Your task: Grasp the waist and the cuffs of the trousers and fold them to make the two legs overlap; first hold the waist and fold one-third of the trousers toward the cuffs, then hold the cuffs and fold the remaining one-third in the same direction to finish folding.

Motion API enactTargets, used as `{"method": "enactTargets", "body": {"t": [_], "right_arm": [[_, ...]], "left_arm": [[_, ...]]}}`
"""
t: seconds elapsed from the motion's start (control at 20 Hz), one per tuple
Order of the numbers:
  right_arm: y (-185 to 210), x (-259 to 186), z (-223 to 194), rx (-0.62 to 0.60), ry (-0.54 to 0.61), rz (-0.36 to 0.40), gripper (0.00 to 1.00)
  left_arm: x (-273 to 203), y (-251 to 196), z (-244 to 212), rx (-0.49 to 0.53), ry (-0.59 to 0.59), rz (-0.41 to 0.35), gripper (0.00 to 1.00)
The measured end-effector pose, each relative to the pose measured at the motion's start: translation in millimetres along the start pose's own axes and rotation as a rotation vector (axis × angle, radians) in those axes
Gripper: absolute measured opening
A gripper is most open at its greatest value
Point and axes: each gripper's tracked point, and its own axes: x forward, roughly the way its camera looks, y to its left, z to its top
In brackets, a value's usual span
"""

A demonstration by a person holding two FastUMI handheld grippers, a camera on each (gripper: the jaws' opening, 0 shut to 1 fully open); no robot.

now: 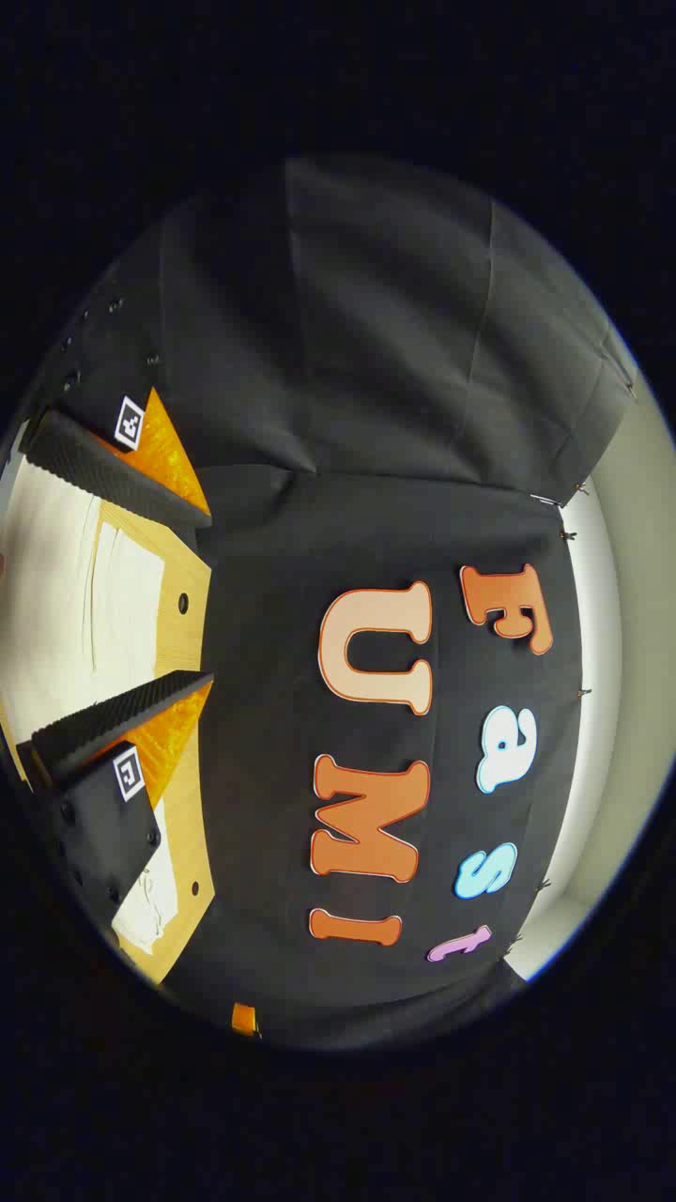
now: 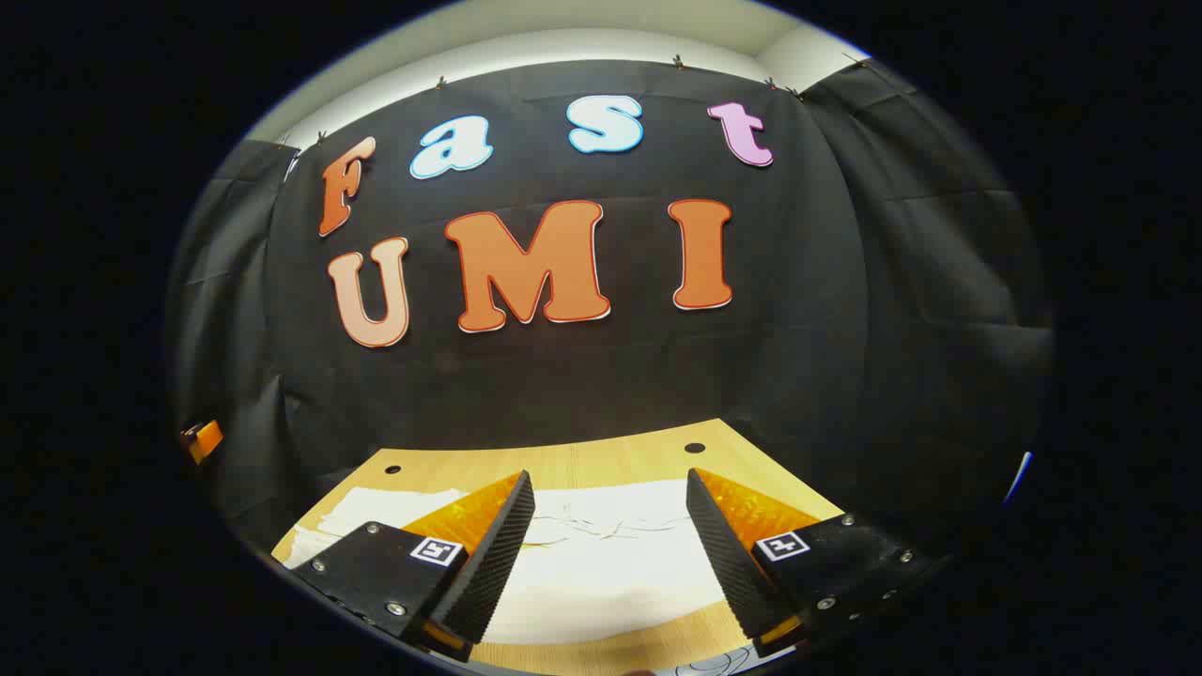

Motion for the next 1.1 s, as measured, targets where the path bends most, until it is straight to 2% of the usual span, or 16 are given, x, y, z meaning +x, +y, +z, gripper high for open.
{"method": "enactTargets", "body": {"t": [0.15,0.3,0.45,0.55,0.75,1.05,1.1], "right_arm": [[-14.3,16.1,1.2,-0.008,0.014,-0.008,0.98],[-24.0,32.1,3.7,-0.007,0.03,0.015,0.98],[-30.0,48.6,4.2,-0.006,0.036,0.044,0.98],[-32.4,59.1,0.7,-0.013,0.049,0.062,0.97],[-33.0,70.8,1.5,-0.01,0.06,0.081,0.97],[-35.1,74.8,-6.8,-0.014,0.075,0.054,0.97],[-36.1,75.1,-9.3,-0.016,0.079,0.049,0.98]], "left_arm": [[12.9,-8.6,13.4,0.006,-0.025,0.02,0.99],[26.6,-32.2,21.9,0.001,-0.043,0.014,1.0],[31.7,-45.3,28.5,0.023,-0.076,0.05,1.0],[30.6,-64.0,26.4,0.023,-0.081,0.04,0.96],[35.7,-83.1,14.9,0.007,-0.05,0.016,1.0],[63.4,-93.8,26.2,0.0,-0.062,-0.014,0.99],[66.6,-94.5,24.5,0.021,-0.062,-0.016,0.96]]}}
